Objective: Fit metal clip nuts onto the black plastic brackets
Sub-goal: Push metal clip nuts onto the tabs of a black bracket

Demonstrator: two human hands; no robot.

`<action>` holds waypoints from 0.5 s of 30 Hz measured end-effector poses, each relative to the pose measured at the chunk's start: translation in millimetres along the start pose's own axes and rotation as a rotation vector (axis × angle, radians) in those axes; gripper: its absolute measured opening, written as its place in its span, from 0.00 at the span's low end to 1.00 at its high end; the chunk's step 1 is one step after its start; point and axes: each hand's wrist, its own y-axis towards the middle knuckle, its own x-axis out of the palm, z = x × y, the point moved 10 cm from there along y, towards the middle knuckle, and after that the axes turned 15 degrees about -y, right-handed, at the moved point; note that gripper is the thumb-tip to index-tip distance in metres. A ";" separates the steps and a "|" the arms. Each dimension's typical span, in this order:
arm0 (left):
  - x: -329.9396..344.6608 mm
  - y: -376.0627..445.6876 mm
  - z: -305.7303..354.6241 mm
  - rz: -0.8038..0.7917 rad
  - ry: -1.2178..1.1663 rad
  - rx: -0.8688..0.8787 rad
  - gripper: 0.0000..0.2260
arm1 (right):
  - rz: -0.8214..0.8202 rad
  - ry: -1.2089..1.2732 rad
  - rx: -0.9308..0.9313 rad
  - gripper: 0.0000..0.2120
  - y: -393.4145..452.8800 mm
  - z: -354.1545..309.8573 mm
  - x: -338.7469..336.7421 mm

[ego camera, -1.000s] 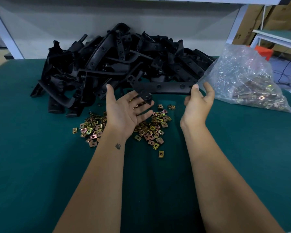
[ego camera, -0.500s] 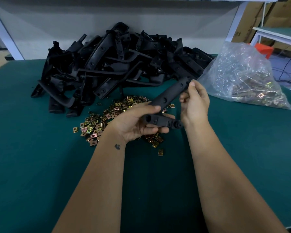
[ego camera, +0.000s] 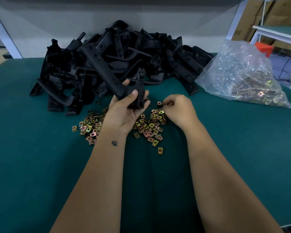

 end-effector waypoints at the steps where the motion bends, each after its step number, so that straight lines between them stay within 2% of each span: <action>1: -1.6 0.5 0.3 0.011 0.005 0.008 0.12 | -0.006 -0.026 -0.021 0.09 -0.3 -2.2 0.8; 8: -6.6 2.8 -1.3 0.051 -0.021 0.035 0.12 | 0.024 -0.085 -0.049 0.09 0.1 -4.9 -1.3; 12: -8.5 4.5 -2.3 0.068 -0.057 0.042 0.11 | 0.041 -0.010 -0.063 0.09 -0.7 -7.2 -1.4; 15: -9.5 5.6 -3.1 0.075 -0.072 0.041 0.10 | 0.102 0.146 -0.098 0.10 -2.8 -14.6 -8.1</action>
